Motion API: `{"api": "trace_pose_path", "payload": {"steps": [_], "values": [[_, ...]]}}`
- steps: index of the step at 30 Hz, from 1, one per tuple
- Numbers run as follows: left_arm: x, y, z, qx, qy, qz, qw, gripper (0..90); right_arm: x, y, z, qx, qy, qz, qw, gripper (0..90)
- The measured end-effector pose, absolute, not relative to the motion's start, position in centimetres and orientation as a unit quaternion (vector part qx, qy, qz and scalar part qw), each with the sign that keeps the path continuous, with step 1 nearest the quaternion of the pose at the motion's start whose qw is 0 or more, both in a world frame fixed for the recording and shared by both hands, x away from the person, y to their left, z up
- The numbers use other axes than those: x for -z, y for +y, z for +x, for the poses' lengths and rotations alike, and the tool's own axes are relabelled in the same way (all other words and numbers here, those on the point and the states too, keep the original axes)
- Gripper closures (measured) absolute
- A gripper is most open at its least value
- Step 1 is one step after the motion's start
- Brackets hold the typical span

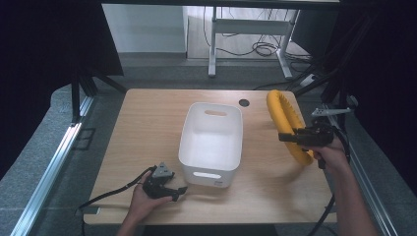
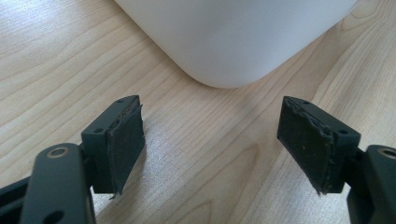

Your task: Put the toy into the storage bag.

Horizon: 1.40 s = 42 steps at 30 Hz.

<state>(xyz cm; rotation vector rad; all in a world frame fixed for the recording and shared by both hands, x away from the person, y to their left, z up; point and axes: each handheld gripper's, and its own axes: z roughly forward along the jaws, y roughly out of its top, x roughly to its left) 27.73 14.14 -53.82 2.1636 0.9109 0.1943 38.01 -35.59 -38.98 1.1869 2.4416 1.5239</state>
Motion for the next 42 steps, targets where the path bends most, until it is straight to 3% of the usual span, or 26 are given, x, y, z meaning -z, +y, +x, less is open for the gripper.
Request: {"api": "trace_pose_path", "payload": {"steps": [25, 42], "values": [[53.9, 14.1, 27.7, -0.070, 0.357, 0.848, 0.386, 23.0, 37.0, -34.4, 36.5, -0.570, 0.736, 0.364, 0.021, 51.6], [53.9, 14.0, 27.7, -0.068, 0.360, 0.845, 0.389, 22.9, 37.9, -30.9, 34.3, -0.643, 0.654, 0.389, 0.090, 51.5]]}}
